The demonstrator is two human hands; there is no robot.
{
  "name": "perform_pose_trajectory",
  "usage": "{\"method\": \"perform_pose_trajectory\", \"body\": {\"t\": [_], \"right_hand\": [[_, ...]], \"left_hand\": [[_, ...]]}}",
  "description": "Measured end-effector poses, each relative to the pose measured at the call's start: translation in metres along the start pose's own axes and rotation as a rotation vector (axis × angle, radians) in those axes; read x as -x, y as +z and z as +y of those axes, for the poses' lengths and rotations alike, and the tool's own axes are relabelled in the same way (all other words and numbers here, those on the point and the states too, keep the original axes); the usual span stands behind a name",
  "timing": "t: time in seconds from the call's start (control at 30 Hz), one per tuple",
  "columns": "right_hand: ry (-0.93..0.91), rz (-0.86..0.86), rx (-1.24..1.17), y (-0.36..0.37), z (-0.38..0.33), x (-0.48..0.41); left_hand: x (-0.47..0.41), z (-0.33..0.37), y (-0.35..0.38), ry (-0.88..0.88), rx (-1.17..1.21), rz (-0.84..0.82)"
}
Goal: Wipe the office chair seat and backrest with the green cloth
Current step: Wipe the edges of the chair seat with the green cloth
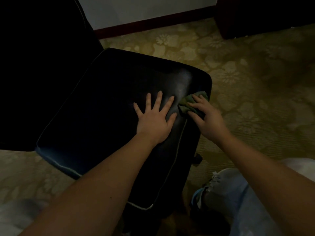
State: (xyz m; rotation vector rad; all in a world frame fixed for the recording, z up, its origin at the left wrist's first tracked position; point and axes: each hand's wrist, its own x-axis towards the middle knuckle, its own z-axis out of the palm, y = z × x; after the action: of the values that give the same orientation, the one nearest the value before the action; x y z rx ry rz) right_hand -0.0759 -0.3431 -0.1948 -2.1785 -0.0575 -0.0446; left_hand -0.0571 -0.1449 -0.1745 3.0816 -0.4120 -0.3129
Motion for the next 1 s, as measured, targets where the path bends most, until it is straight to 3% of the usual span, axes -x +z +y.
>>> {"method": "perform_pose_trajectory", "body": {"t": [0.17,0.4,0.6,1.0], "right_hand": [[-0.029,0.021,-0.007,0.003,0.003,0.0],[-0.021,0.068,0.04,0.002,0.004,-0.015],[0.062,0.087,-0.011,0.006,-0.003,-0.021],[-0.022,0.08,0.003,0.007,-0.009,-0.018]], "left_hand": [[-0.002,-0.002,-0.008,0.016,-0.014,-0.056],[0.041,-0.04,-0.011,0.206,-0.075,-0.006],[0.051,-0.039,0.0,0.169,-0.001,-0.037],[0.048,-0.034,0.004,0.141,-0.039,-0.01]]}}
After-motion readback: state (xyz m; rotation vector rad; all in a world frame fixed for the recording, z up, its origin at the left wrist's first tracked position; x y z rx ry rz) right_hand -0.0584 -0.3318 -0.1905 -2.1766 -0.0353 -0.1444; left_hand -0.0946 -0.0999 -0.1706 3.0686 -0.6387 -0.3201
